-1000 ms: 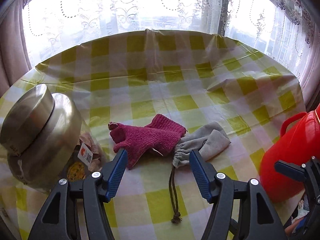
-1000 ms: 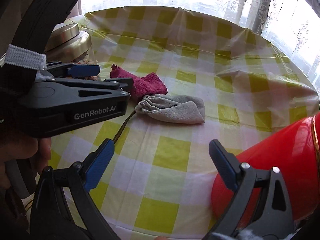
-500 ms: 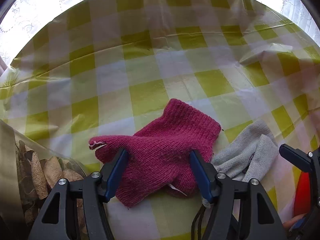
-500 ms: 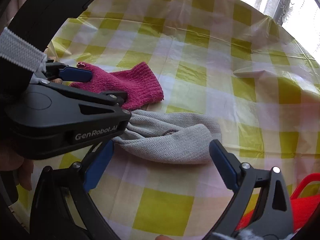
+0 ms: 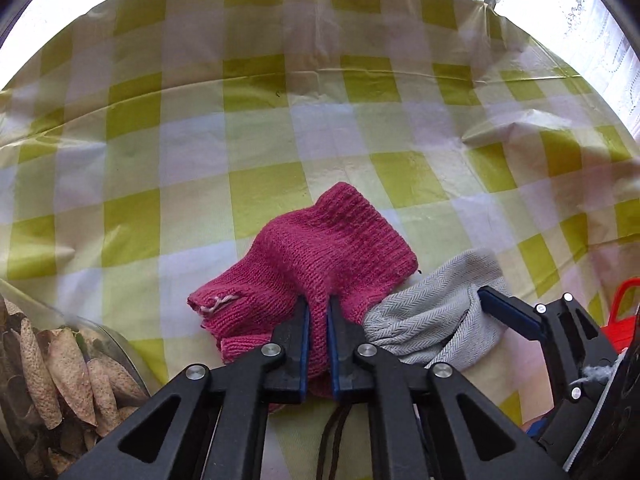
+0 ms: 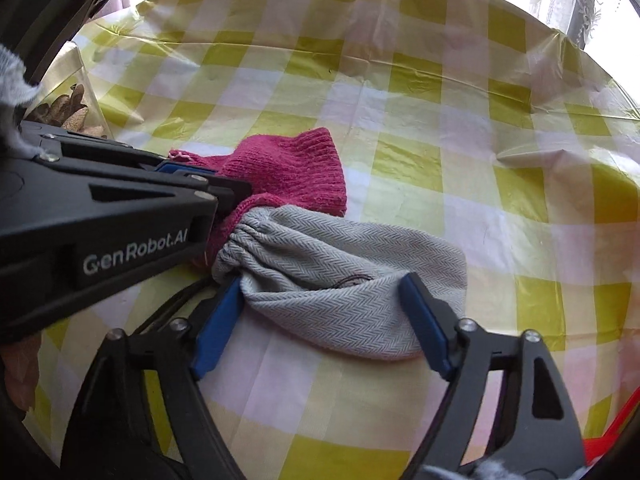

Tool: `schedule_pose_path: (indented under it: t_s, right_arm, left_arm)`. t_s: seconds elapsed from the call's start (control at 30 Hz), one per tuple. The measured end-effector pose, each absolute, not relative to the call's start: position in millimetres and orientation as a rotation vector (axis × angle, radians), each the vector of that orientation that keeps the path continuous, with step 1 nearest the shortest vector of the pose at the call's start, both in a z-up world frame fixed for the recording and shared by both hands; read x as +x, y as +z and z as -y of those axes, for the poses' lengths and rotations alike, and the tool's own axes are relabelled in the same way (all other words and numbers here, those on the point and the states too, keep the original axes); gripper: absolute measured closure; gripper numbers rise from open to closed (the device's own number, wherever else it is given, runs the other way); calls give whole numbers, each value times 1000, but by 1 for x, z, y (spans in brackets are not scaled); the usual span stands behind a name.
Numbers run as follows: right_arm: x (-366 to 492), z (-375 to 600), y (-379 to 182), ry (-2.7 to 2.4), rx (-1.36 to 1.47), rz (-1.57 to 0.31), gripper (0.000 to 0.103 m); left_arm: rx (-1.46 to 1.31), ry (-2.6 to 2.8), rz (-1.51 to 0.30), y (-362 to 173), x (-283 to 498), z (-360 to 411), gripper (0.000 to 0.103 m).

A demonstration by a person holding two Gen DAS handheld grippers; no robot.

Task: Organize soft objects
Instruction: 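Grasp the pink knitted glove with the left tool while the right tool grasps the grey drawstring pouch, then carry the glove and grey pouch to the white box and release both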

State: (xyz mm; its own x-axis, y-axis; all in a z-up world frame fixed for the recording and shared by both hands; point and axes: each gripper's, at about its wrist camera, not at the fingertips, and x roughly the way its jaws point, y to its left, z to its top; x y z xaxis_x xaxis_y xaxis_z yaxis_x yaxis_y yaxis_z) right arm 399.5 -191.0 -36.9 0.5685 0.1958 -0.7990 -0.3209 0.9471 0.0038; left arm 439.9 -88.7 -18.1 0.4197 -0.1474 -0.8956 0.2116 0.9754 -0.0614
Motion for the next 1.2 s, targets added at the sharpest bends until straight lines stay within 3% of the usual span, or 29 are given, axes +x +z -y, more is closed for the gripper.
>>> schedule_pose_path:
  t_s: [0.03,0.1,0.13,0.8,1.2]
  right_arm:
    - [399,191,-35,297,-150,-916,63]
    - [399,196,-32,288,-127,-929,82]
    - [398,199,-31,297,-105,-938,85]
    - [256,202,29,335,-106,-846,89]
    - [160,248,57,266,-78,-816,89]
  left_arm:
    - [60,-223,-1100,-12,438,88,95]
    - [60,-226,-1073,-2,433,87,95]
    - [75,-222,-1057,3,430,88,95]
    - [8,-231,-858,72,312,63,95]
    - [-84,-286,-821,75,208,61,95]
